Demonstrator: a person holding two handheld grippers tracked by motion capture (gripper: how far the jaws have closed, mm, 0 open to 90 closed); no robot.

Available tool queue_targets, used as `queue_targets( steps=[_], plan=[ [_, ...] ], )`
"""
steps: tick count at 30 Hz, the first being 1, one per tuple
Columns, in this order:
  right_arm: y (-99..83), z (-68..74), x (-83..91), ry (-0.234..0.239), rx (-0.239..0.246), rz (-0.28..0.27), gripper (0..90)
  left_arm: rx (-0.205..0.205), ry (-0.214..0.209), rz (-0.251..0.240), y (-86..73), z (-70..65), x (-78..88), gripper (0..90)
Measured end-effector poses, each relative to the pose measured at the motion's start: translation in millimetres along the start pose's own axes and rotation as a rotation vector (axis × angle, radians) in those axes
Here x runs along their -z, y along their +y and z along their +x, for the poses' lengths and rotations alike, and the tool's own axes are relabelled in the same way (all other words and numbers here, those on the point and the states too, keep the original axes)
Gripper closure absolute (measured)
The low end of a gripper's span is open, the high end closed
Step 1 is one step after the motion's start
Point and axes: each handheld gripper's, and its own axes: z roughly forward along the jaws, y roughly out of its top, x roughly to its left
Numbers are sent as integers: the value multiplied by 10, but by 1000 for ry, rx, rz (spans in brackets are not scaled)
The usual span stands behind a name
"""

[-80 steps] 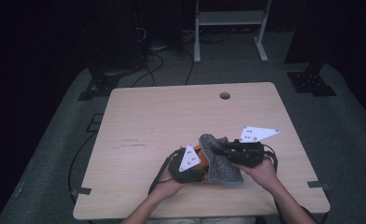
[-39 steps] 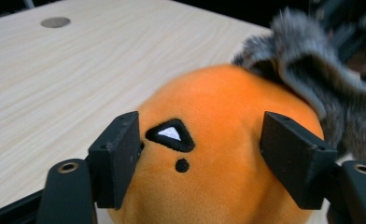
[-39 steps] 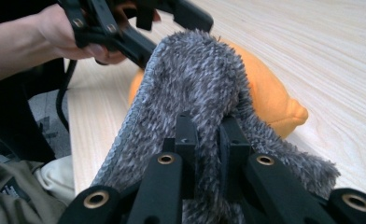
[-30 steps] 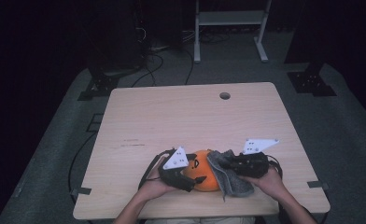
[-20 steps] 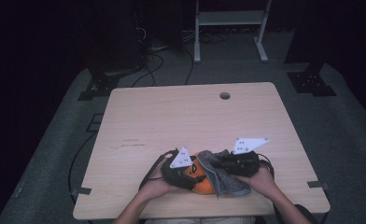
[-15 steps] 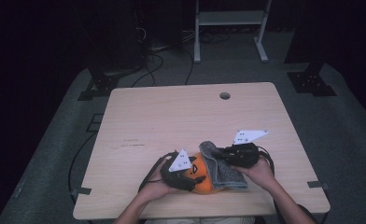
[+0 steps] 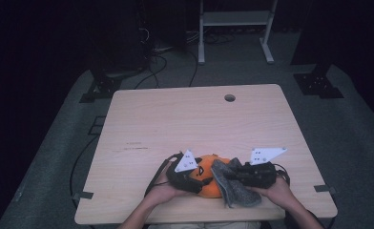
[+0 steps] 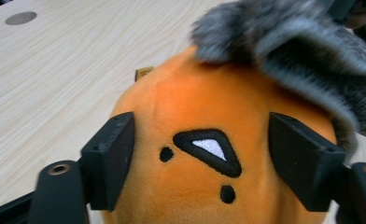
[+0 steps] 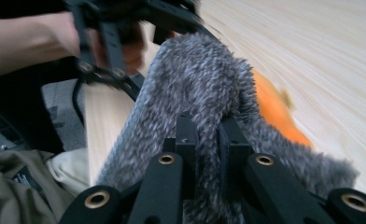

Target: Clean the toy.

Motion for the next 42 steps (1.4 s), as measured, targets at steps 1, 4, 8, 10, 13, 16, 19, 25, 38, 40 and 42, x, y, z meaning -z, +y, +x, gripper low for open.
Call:
queue_targets(
  steps=[1,4,8,10,13,16,19,25,38,40,42],
  plan=[
    [44,-6,-41,-20,13,15,797,0,-2,-3,-28,1,9,277],
    [35,-134,-1,-66,-34,-5,795,2,-8,-10,-49,8,27,281],
    [-80,-253,221,-147,-79,-32,795,4,-12,-17,-55,16,24,278],
    [-156,-301,351,-203,-84,-23,794,3,-12,-13,-52,17,29,277],
    [-261,-393,569,-263,-115,-44,791,5,-10,-14,-45,12,26,273],
    [-350,-472,763,-335,-119,-46,785,9,-11,-16,-38,14,24,268],
    [-477,-558,921,-359,-144,-40,754,15,-14,-25,-36,20,17,262],
    [-630,-577,963,-344,-163,-35,605,19,-18,-32,-34,25,18,247],
    [-681,-620,957,-449,-171,11,515,6,-21,-35,-29,13,41,226],
    [-710,-642,935,-458,-179,30,509,4,-21,-35,-29,13,43,224],
    [-747,-663,923,-466,-188,38,500,1,-20,-36,-29,7,47,221]
  ],
)
